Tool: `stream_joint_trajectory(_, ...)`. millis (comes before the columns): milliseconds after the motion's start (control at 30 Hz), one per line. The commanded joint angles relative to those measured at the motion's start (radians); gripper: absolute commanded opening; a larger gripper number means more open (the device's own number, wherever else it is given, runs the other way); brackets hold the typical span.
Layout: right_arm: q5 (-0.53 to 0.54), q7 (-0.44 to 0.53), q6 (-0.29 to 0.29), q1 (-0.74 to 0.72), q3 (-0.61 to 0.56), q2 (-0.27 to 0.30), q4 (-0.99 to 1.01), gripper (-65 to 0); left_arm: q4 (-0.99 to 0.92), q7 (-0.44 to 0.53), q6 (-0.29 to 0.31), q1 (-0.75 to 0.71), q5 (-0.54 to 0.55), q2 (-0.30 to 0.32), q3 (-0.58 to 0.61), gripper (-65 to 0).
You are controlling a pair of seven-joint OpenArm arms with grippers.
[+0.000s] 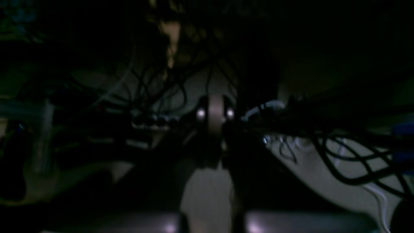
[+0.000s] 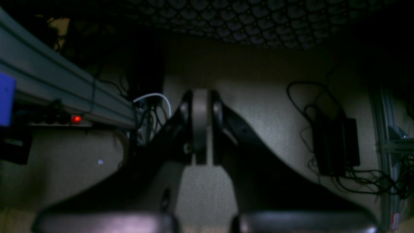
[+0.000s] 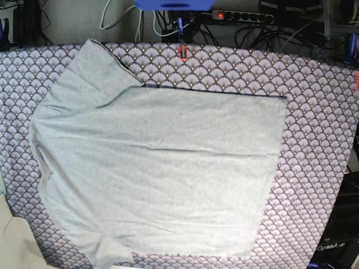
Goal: Fold the T-shirt properly
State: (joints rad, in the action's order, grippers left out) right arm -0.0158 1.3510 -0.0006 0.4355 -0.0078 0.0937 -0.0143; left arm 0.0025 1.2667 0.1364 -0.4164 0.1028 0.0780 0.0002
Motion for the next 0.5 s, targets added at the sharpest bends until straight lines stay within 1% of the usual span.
stream_joint_trajectory(0,0.009,0.028,0.004,0.021,0.001,0.015,0.003,-65.0,-0.002,0.046,0.004,-0.031,0.010,0.007,0.001,-65.0)
stream_joint_trajectory(167,0.009,0.028,0.004,0.023,0.001,0.027,-0.003,-65.0,0.003,0.046,0.004,-0.060,0.012,0.012,0.001,-65.0)
stream_joint_trajectory(233,0.009,0.028,0.004,0.039,0.001,0.038,-0.052,-65.0,0.004,0.047,0.004,-0.062,0.012,0.012,0.001,-65.0)
stream_joint_trajectory(300,0.009,0.028,0.004,0.089,0.004,0.039,-0.129,-65.0,0.037,0.047,0.006,-0.078,0.004,0.012,0.005,-65.0)
stream_joint_trajectory(367,0.009,0.028,0.004,0.144,0.009,0.041,-0.249,-65.0,0.127,0.047,0.006,-0.135,0.008,0.012,0.002,-65.0)
stream_joint_trajectory(467,0.010,0.025,0.003,0.253,0.010,0.041,-0.453,-65.0,0.393,0.038,-0.001,-0.275,0.012,0.022,0.001,-65.0)
